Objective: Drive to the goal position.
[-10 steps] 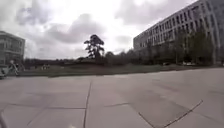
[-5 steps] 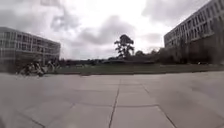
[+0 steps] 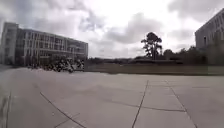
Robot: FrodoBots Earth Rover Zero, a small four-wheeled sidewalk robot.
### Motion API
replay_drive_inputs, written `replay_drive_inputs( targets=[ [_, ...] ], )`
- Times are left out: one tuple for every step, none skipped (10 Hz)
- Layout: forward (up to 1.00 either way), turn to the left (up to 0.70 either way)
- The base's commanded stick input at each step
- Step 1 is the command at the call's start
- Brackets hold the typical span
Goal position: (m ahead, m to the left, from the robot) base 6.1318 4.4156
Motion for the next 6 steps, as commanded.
replay_drive_inputs(
  targets=[
    [0.0,0.7],
    [0.0,0.7],
    [0.0,0.7],
    [0.0,0.7],
    [0.0,0.7],
    [0.0,0.7]
  ],
)
